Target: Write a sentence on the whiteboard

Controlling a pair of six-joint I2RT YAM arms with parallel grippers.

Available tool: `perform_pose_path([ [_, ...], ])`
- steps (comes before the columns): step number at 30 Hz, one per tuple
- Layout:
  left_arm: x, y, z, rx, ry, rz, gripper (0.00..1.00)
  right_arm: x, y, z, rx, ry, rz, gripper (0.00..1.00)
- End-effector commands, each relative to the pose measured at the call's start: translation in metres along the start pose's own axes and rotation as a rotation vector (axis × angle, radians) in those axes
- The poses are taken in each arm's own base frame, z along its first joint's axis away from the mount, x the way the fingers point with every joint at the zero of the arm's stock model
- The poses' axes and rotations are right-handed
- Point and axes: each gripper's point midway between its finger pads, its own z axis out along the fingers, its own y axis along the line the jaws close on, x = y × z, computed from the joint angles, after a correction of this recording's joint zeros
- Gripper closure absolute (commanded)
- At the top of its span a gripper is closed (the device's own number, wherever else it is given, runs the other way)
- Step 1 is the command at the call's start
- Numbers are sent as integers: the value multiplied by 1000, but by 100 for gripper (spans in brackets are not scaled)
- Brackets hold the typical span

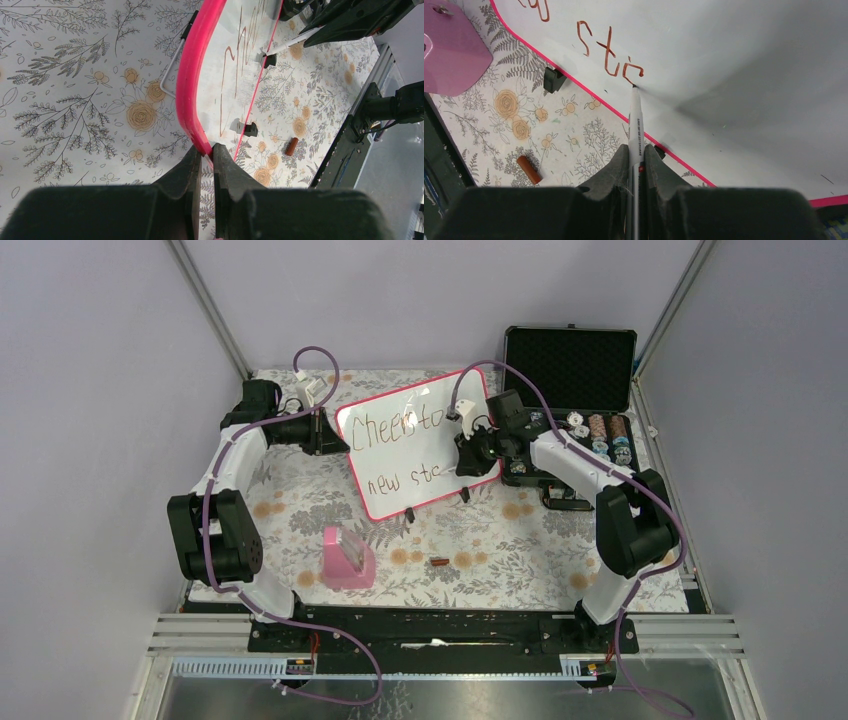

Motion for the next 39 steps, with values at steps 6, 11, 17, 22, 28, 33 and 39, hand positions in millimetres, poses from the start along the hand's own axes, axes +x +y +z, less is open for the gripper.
perform_pose_path([
  [6,-19,-7,0,-9,-30,136,100,-29,-17,-20,87,-72,-51,100],
  [11,-19,-7,0,-5,-31,133,100,-37,-18,-19,87,-83,-49,100],
  [17,-19,-8,0,-7,-31,139,100,-40,-20,-18,90,-87,-47,100],
  [22,-19,-7,0,-5,-31,136,100,-41,-21,-18,89,-87,-46,100],
  [28,-20,-7,0,-7,-32,137,100,-36,-19,-16,83,-77,-45,100],
  [33,-20,-7,1,-5,-30,135,100,-26,-18,-15,76,-56,-42,100],
  [39,-20,-7,1,-6,-30,138,100,-18,-16,-14,71,-42,-38,100],
])
